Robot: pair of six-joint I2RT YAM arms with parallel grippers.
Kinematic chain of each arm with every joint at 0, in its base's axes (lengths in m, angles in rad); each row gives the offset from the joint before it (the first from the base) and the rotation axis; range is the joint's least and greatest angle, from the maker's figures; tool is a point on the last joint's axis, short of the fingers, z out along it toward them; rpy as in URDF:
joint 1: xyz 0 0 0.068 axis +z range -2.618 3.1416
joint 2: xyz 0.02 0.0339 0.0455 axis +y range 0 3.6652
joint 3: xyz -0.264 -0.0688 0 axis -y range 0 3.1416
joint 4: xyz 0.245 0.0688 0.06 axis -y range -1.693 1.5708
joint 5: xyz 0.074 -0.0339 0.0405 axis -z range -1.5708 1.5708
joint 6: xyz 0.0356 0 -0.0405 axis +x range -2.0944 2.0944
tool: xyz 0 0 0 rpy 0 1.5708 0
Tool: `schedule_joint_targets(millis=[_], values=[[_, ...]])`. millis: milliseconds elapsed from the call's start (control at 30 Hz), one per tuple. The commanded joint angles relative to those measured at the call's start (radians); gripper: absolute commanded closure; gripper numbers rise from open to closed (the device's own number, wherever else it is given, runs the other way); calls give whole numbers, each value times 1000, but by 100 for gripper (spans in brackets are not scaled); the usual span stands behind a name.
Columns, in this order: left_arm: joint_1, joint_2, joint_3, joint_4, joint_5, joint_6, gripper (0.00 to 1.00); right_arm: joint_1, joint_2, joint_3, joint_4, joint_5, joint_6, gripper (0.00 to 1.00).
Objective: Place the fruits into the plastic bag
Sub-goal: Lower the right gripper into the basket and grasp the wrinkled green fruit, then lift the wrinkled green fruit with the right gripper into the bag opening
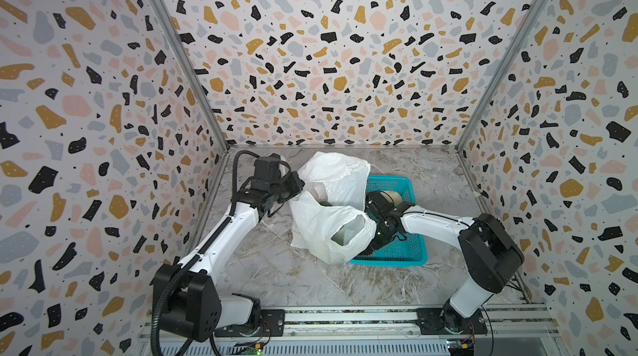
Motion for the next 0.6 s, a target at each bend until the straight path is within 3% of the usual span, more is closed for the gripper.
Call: schedule_joint_targets(millis=[0,200,433,567], values=[[1,-5,9,7,-3,16,100,4,-1,38,-22,34,-4,46],[2,-5,6,8,-1,16,100,-12,-78,40,-2,108,22,56],[2,-5,9,12,1,14,100,-50,-249,116,-11,371,82,58],[2,-7,5,19,4,14,100,-39,-342,188,40,393,52,58]])
